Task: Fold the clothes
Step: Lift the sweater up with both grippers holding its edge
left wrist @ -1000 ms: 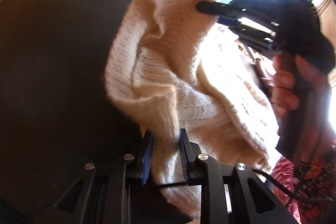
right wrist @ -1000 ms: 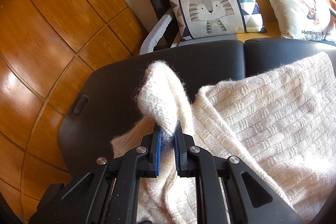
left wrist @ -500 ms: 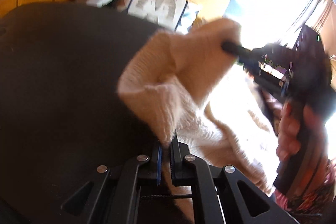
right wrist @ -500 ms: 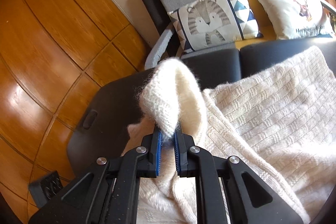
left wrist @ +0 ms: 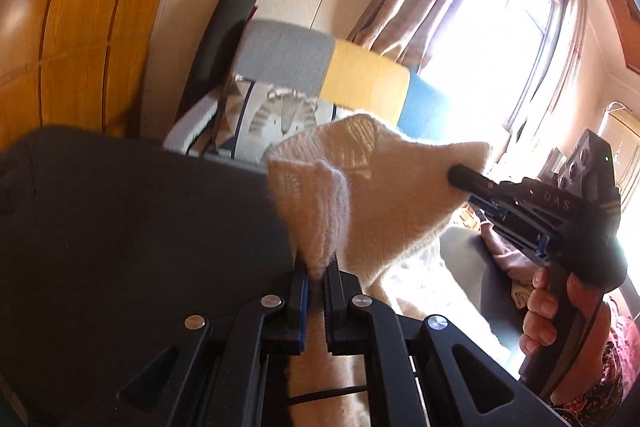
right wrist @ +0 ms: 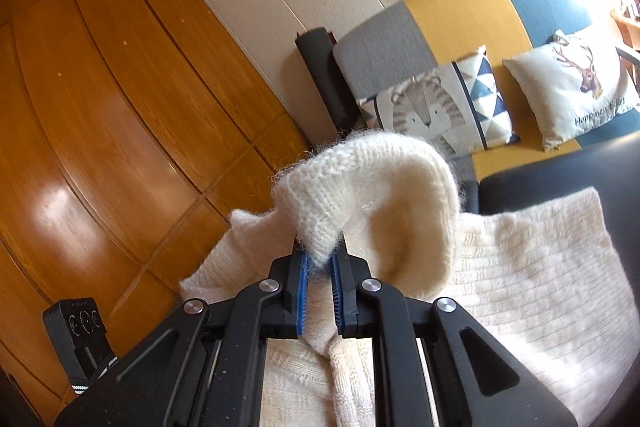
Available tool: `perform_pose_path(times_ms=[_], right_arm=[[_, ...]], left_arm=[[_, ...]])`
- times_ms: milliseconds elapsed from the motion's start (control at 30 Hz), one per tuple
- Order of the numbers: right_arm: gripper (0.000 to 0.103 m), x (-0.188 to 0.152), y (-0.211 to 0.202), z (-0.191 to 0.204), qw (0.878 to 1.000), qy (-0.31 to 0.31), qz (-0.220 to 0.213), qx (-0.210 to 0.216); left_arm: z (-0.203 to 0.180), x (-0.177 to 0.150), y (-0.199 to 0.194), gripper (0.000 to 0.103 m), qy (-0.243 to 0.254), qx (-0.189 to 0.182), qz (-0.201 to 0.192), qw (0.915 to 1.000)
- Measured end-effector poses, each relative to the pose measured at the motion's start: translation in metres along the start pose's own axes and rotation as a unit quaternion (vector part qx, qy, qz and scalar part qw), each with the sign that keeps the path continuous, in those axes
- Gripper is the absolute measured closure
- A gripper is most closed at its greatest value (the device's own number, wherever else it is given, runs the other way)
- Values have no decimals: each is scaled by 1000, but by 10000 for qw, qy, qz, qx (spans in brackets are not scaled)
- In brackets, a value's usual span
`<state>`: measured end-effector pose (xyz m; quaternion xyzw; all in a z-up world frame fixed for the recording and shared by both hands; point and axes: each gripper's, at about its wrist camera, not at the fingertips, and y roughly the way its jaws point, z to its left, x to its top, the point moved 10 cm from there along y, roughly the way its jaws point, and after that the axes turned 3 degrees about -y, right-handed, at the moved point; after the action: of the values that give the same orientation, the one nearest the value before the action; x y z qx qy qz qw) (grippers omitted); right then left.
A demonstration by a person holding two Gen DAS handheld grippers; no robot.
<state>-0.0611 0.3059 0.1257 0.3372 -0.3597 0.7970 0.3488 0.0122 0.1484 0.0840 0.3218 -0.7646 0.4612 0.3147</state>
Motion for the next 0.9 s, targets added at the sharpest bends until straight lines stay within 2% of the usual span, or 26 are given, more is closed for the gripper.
perform_pose_path(times_ms=[200, 267, 333, 600, 900], right_arm=[[92, 31, -28, 18, 9987, 18, -460, 217], [92, 42, -37, 26, 9978, -40, -607, 275], [92, 50, -45, 35, 9969, -99, -696, 359], [92, 69, -67, 80, 9922, -390, -884, 790], [92, 96, -101, 146, 9787, -1023, -1391, 1106]], left_arm=[[-22, 41, -6, 98, 384, -94, -454, 9982], [-34, 59, -21, 98, 461, -144, -603, 9970], [-47, 77, -37, 98, 537, -194, -752, 9955], [-78, 127, -62, 98, 694, -488, -1125, 9900], [-126, 171, -116, 98, 1003, -842, -1679, 9771]])
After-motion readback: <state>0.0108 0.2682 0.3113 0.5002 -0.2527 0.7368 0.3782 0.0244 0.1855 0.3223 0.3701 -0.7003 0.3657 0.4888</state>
